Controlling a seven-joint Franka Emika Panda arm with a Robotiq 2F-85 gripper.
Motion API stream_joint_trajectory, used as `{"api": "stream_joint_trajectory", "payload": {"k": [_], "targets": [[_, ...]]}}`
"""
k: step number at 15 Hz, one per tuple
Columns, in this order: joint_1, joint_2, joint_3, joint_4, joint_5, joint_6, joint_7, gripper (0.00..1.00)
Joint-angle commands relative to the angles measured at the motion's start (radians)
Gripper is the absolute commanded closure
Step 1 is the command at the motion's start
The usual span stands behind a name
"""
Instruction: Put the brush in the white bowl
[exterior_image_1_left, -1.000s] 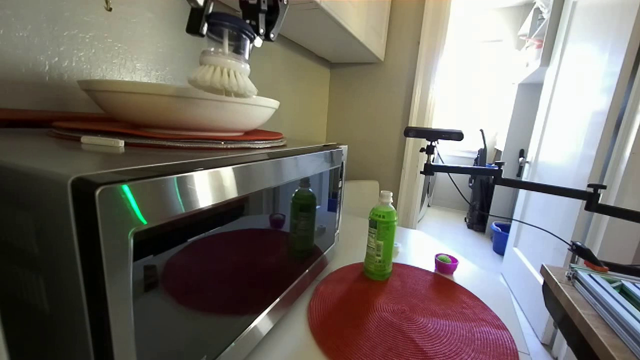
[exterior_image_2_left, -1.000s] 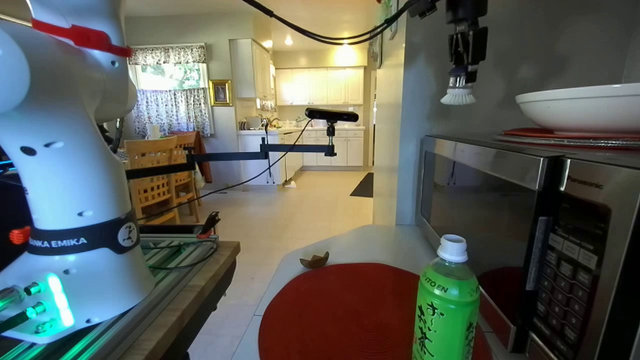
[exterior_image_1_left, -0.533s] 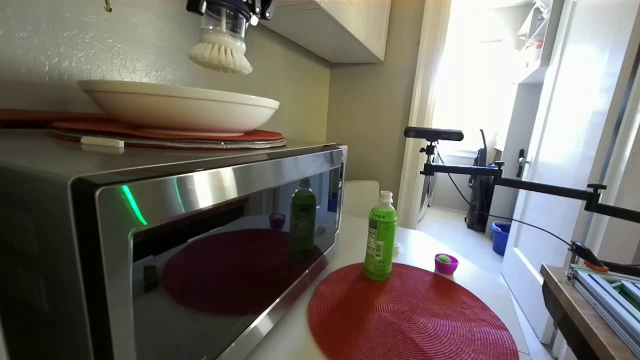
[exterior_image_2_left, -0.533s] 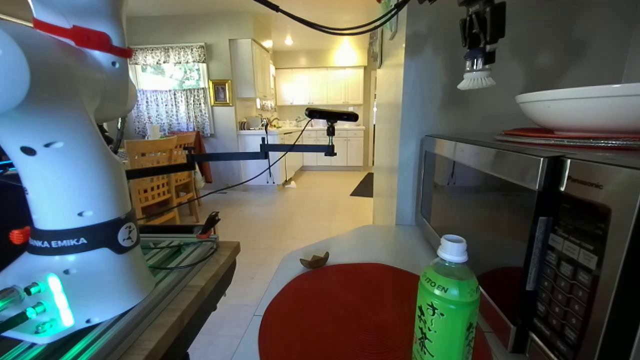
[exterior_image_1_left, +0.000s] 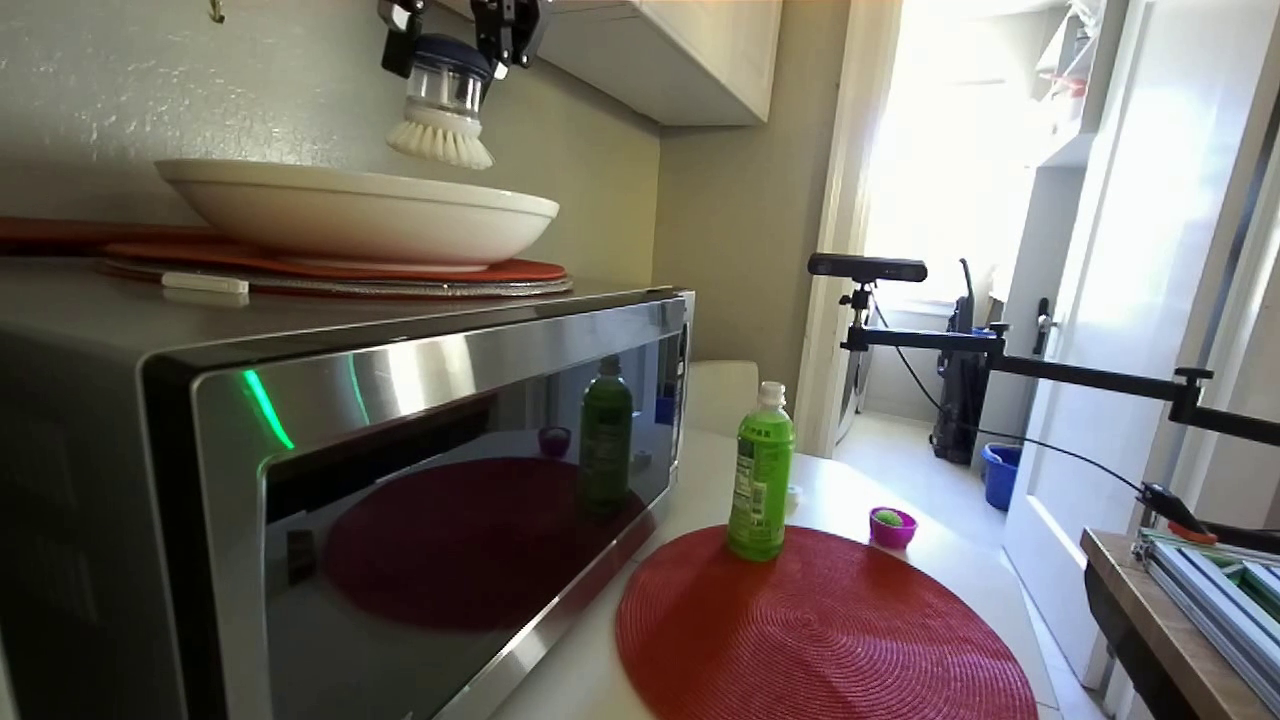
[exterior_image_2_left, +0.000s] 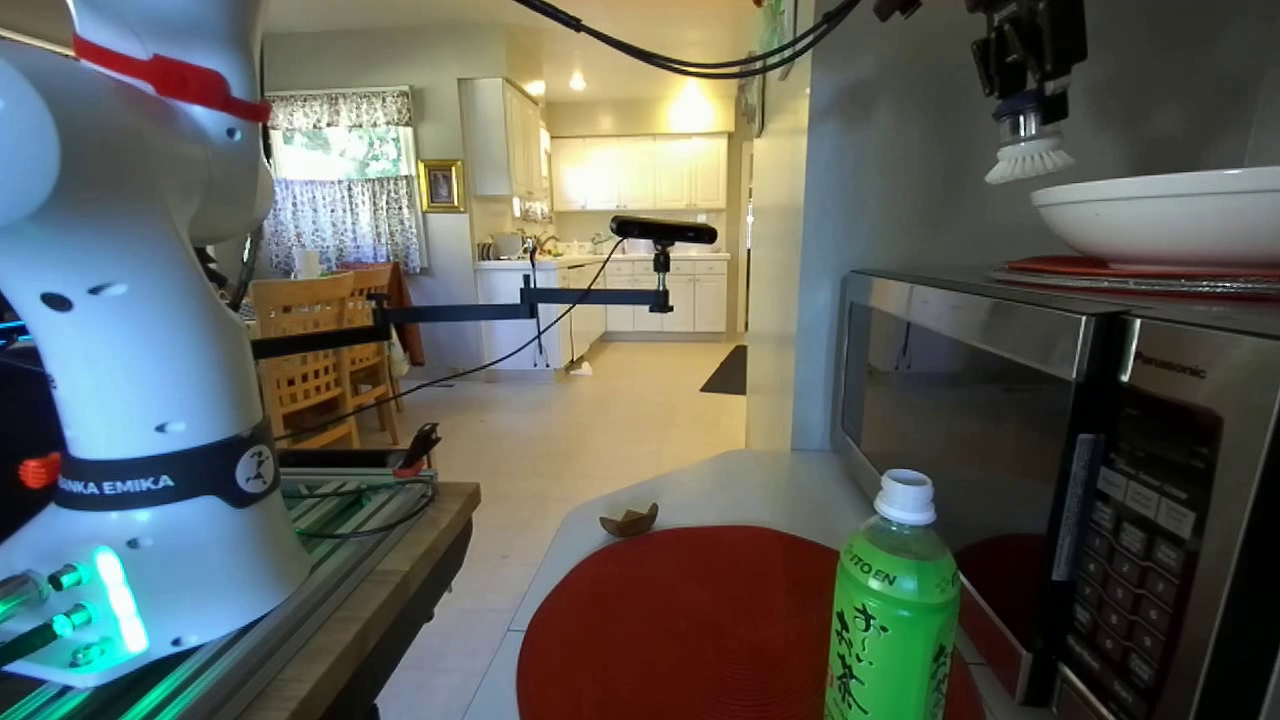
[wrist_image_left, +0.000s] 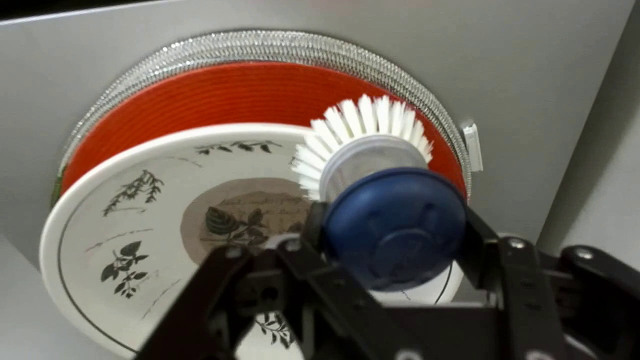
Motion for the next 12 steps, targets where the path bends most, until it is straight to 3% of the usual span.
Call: {"api": "stream_joint_trajectory", "payload": {"k": [1, 12], "targets": [[0.013, 0.040, -0.022, 0.060, -0.029, 0.013, 0.046, 0.63], [0.009, 0.112, -0.094, 0.059, -0.045, 0.205, 0.114, 0.63]]}}
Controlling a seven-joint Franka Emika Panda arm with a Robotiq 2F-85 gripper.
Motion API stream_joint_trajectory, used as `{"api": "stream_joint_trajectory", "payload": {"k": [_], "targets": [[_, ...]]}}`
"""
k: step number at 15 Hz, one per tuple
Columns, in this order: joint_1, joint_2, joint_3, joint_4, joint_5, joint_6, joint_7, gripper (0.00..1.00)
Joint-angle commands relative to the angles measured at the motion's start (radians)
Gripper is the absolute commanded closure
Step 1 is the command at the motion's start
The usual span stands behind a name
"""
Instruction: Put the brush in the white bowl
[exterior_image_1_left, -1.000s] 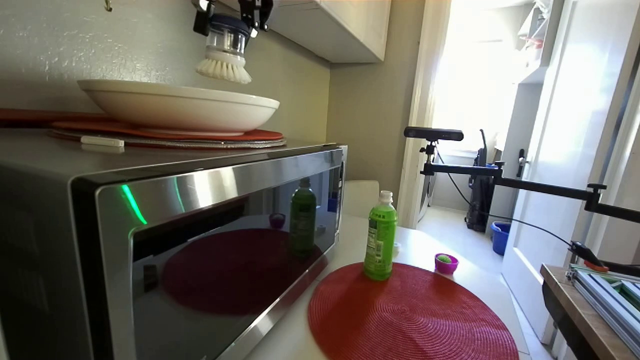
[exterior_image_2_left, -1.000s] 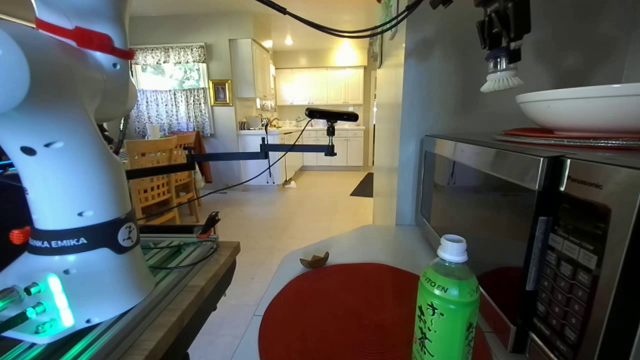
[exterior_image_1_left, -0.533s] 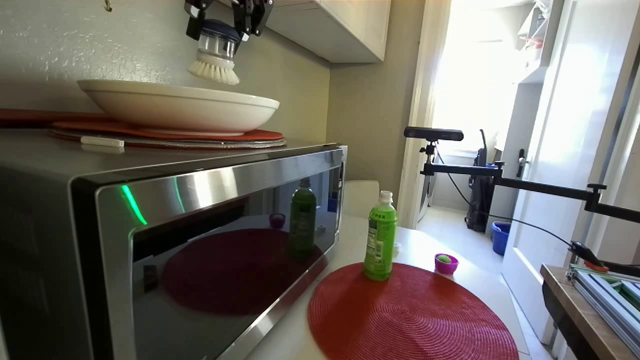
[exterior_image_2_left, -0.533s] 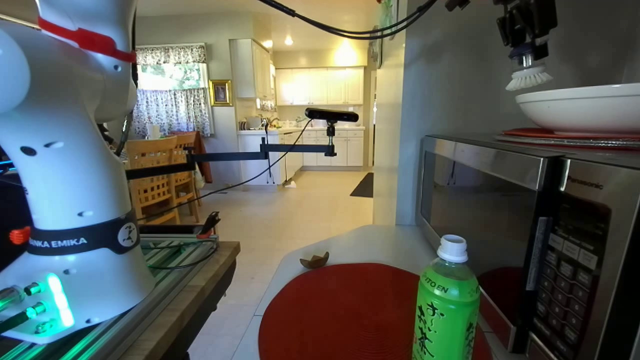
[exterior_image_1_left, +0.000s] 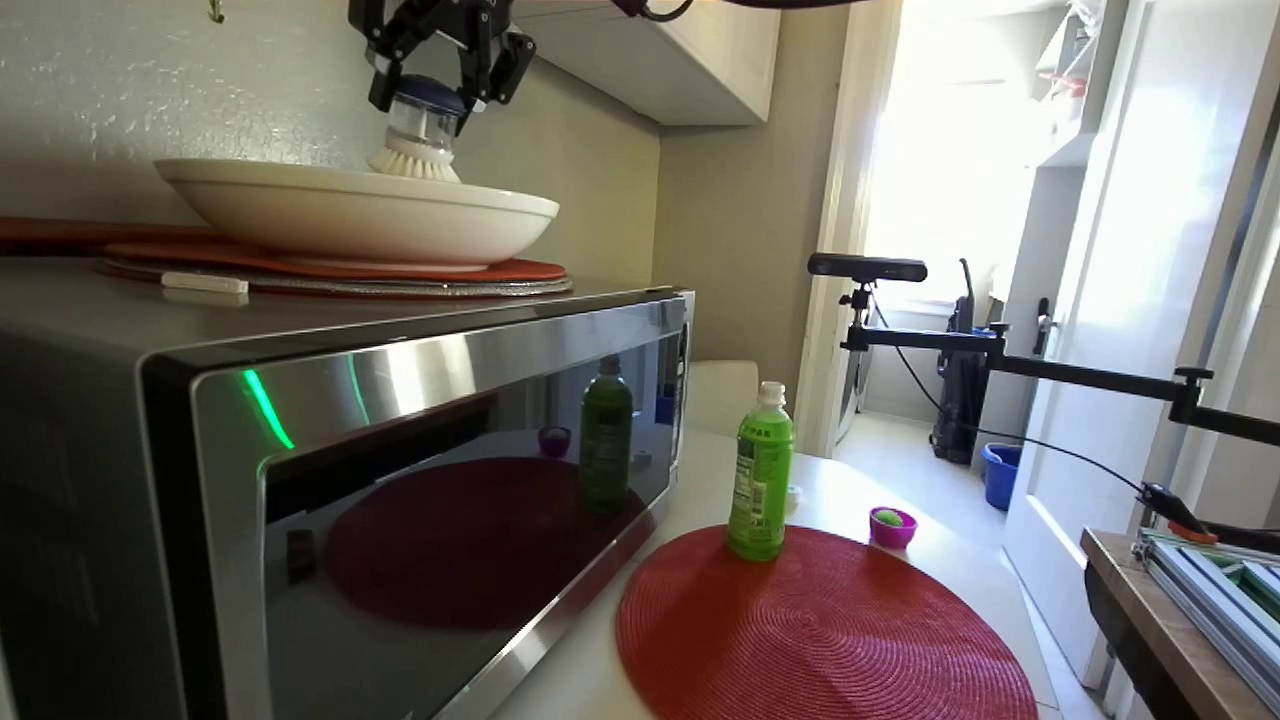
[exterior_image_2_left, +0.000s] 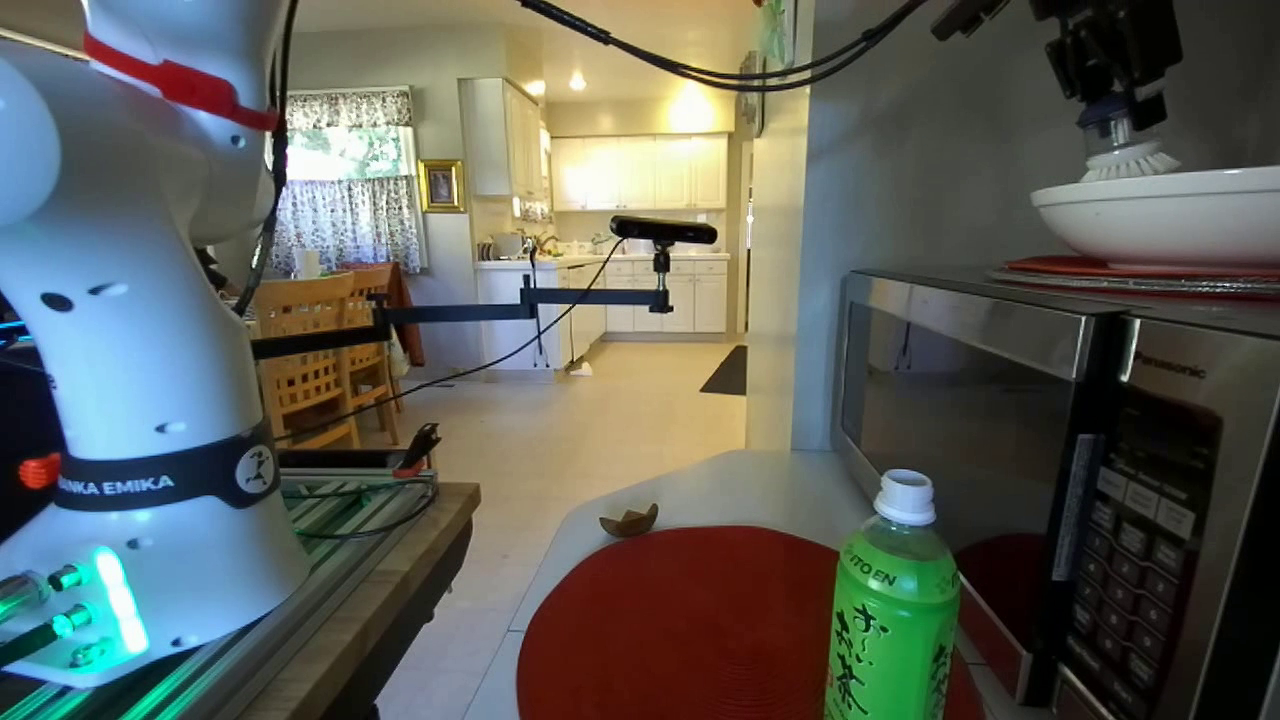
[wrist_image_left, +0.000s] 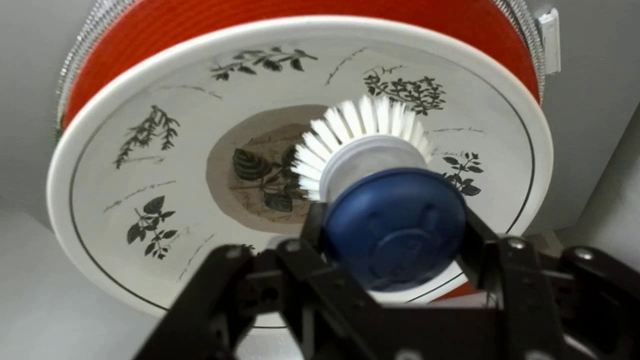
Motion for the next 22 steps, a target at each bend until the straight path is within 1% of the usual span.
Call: {"api": "stream_joint_trajectory", "payload": {"k": [1, 6, 11, 13, 14, 15, 16, 18, 22], "targets": [[0.007, 0.040, -0.025, 0.030, -0.021, 0.043, 0.041, 0.63], [0.011, 0.079, -0.053, 0.016, -0.023, 0.126, 0.046, 0.63], [0.013, 0.098, -0.063, 0.010, -0.015, 0.168, 0.043, 0.63], [0.014, 0.102, -0.067, 0.009, -0.017, 0.182, 0.042, 0.58], [0.015, 0.103, -0.069, 0.008, -0.018, 0.186, 0.040, 0.48], [0.016, 0.101, -0.070, 0.006, -0.018, 0.185, 0.039, 0.22], [0.017, 0.101, -0.071, 0.005, -0.017, 0.188, 0.039, 0.12], [0.020, 0.096, -0.074, 0.001, -0.019, 0.185, 0.038, 0.01], [0.033, 0.070, -0.079, -0.013, -0.027, 0.172, 0.047, 0.00]]}}
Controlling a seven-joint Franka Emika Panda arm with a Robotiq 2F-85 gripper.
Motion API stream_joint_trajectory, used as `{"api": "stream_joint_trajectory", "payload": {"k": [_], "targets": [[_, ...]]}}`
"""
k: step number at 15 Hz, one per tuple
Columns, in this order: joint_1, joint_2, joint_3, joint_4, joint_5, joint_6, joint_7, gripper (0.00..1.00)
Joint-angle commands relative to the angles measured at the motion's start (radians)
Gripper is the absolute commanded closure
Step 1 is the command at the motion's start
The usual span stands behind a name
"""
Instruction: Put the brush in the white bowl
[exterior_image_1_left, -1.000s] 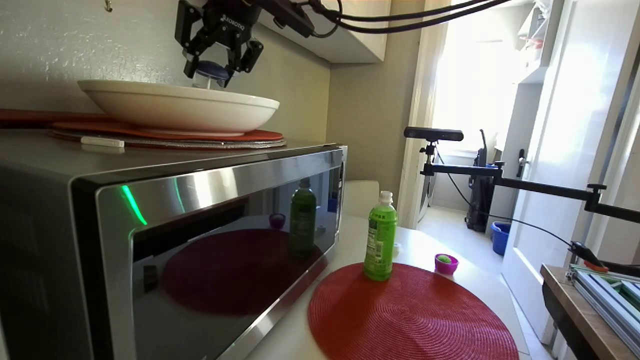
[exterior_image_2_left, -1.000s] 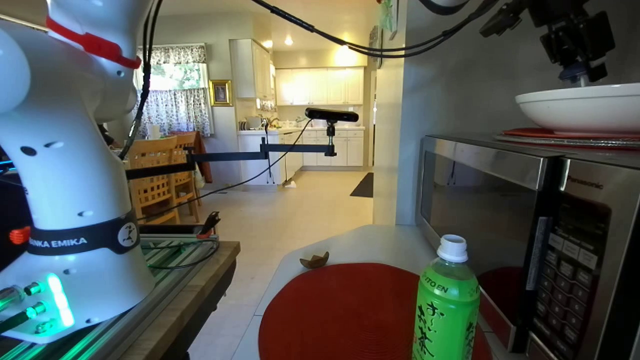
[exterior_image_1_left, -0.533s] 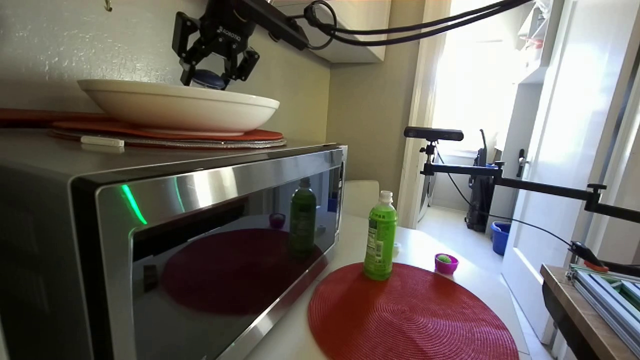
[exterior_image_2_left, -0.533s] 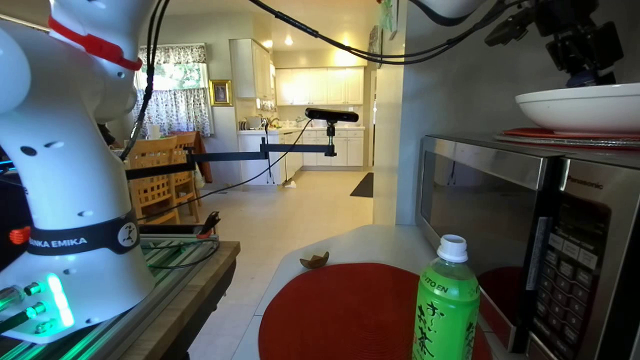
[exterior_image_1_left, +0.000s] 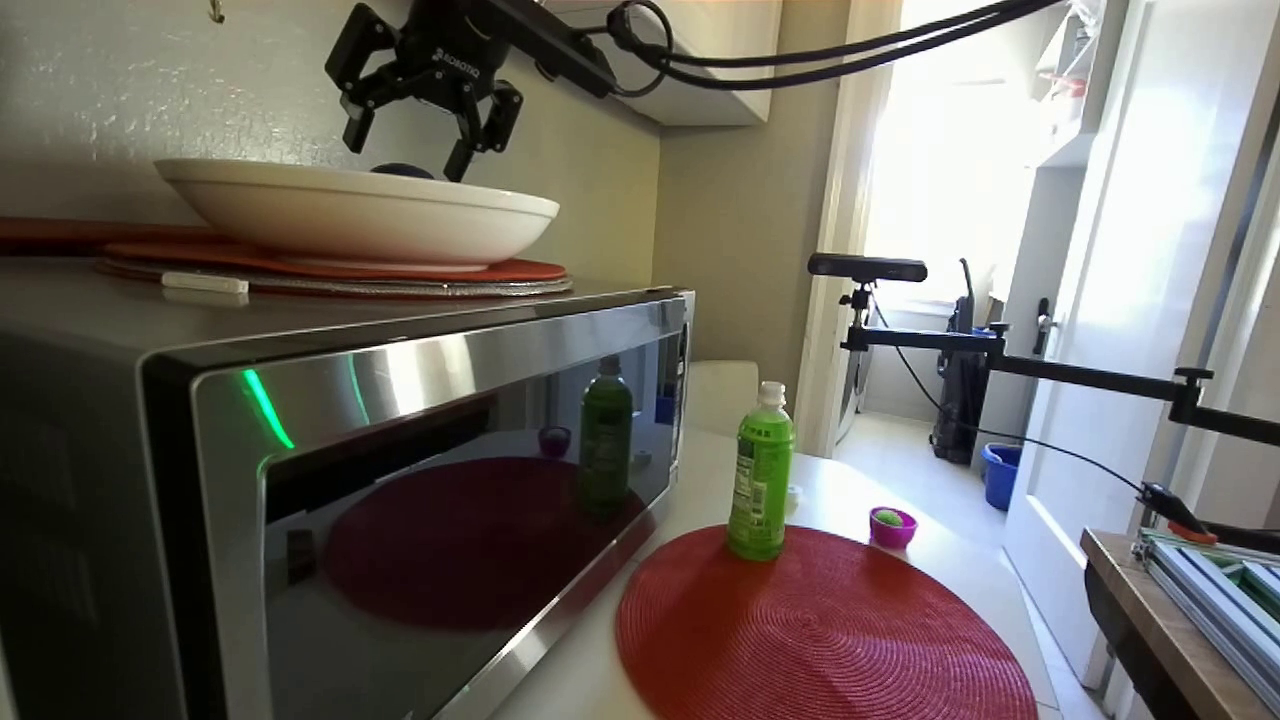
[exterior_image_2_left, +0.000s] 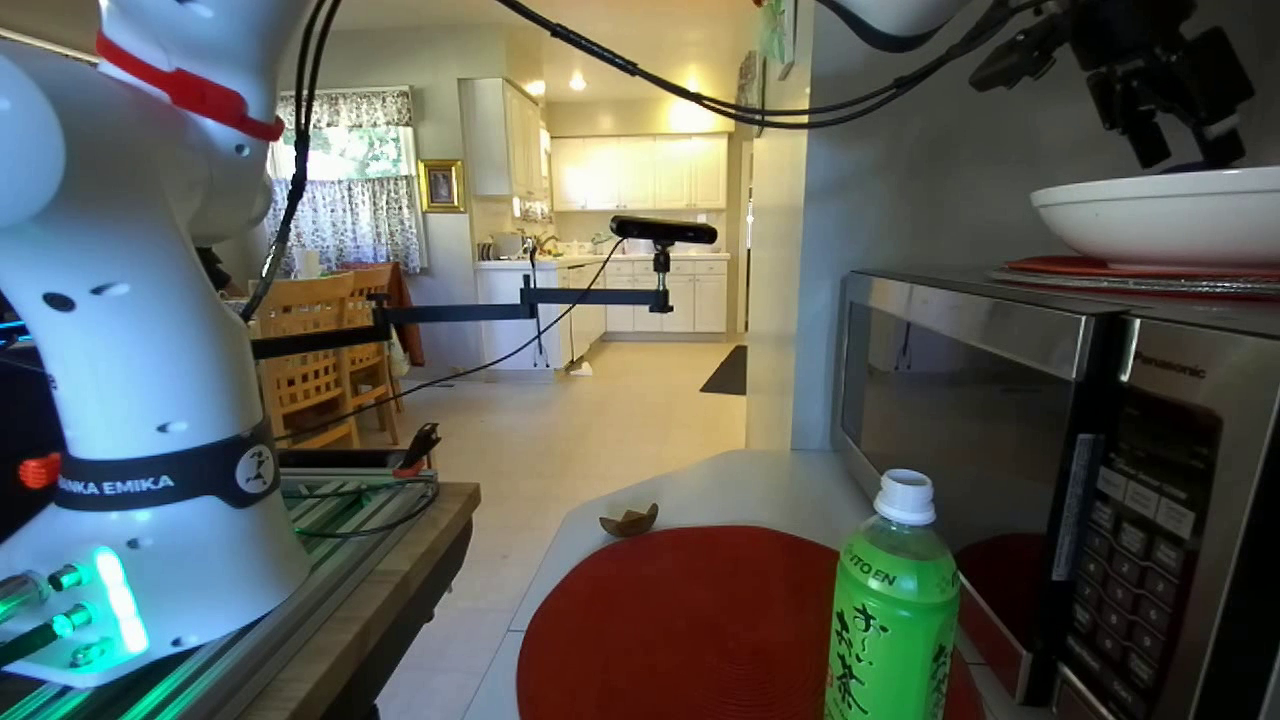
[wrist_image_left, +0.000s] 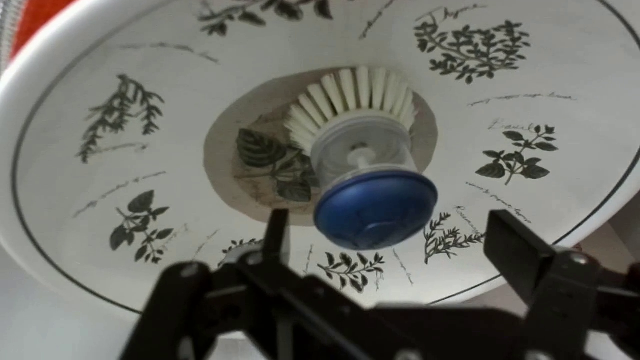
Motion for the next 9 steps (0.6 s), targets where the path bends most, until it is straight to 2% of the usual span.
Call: {"api": "stream_joint_trajectory", "payload": {"k": [1, 6, 9], "targets": [[0.026, -0.033, -0.017, -0.020, -0.032, -0.004, 0.032, 0.00], [0.076, -0.131, -0.031, -0.071, -0.109, -0.086, 0.096, 0.00], [0.087, -0.199, -0.004, -0.111, -0.139, -0.146, 0.135, 0.00]]}}
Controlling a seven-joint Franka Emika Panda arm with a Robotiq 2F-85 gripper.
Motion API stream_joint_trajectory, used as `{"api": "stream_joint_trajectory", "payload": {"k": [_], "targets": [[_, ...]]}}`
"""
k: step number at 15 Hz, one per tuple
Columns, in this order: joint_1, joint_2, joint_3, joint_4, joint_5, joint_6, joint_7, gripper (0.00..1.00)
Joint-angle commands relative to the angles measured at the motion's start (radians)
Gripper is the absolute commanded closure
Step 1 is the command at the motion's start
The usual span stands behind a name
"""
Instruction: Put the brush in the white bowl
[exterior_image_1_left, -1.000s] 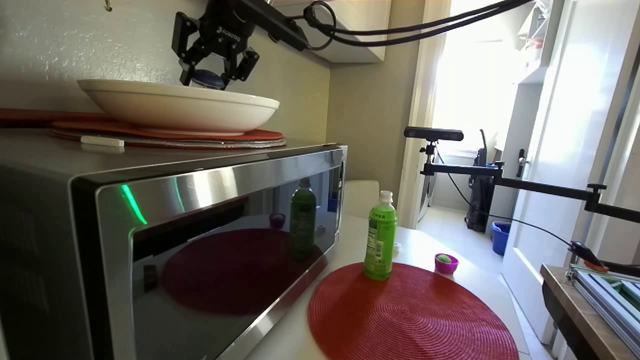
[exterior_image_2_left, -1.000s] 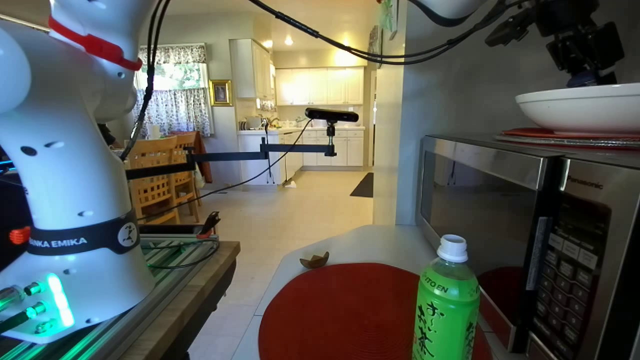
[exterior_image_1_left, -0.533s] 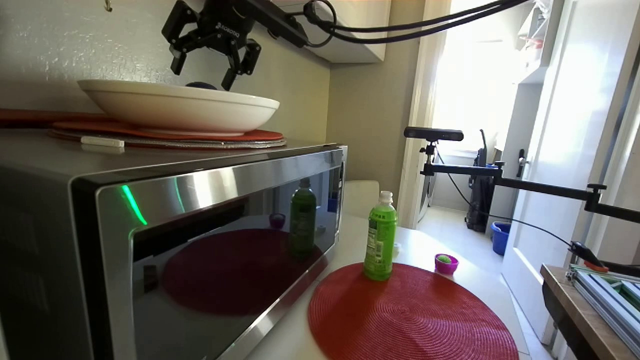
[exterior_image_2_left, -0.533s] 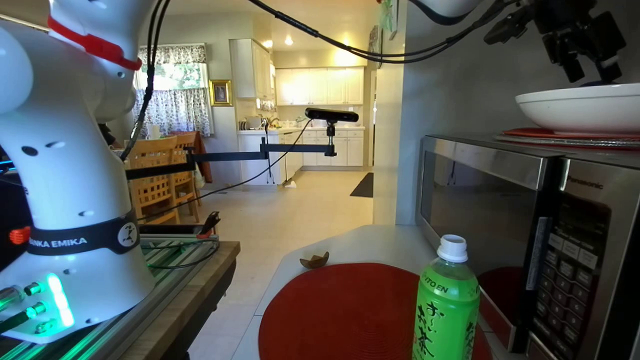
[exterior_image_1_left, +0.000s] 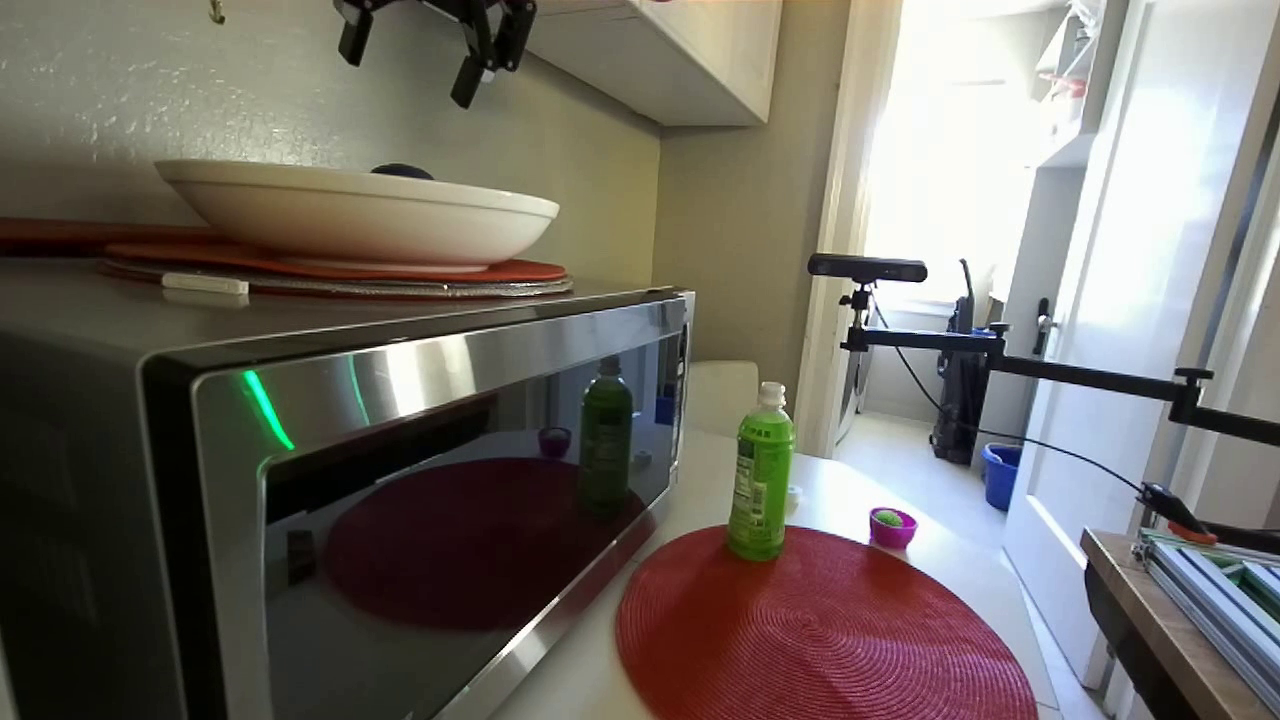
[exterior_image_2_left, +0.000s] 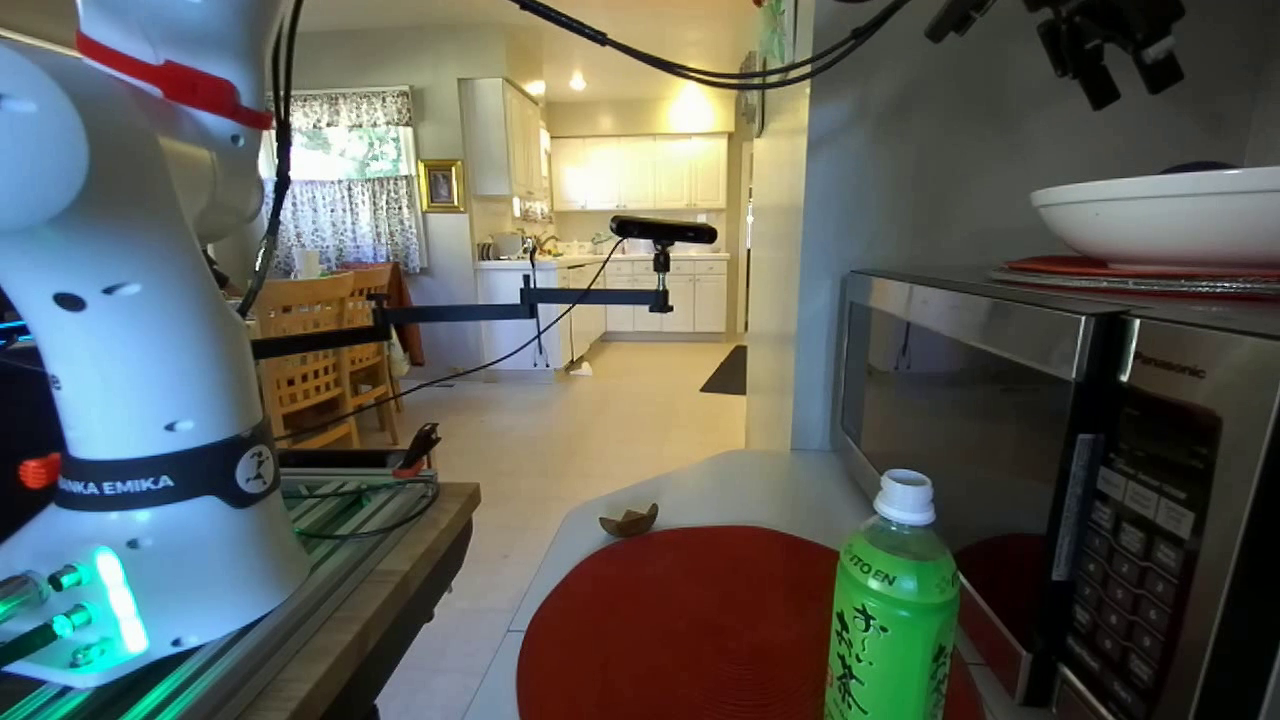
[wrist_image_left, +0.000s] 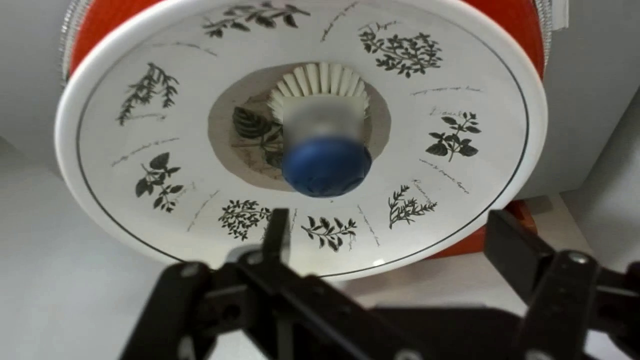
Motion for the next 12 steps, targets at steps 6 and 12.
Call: {"api": "stream_joint_trajectory", "payload": {"k": [6, 12], "targets": [[-0.007, -0.238, 0.102, -0.247, 0.018, -0.129, 0.040, 0.00], [-0.065, -0.375, 0.168, -0.388, 0.176, -0.268, -0.034, 0.00]]}}
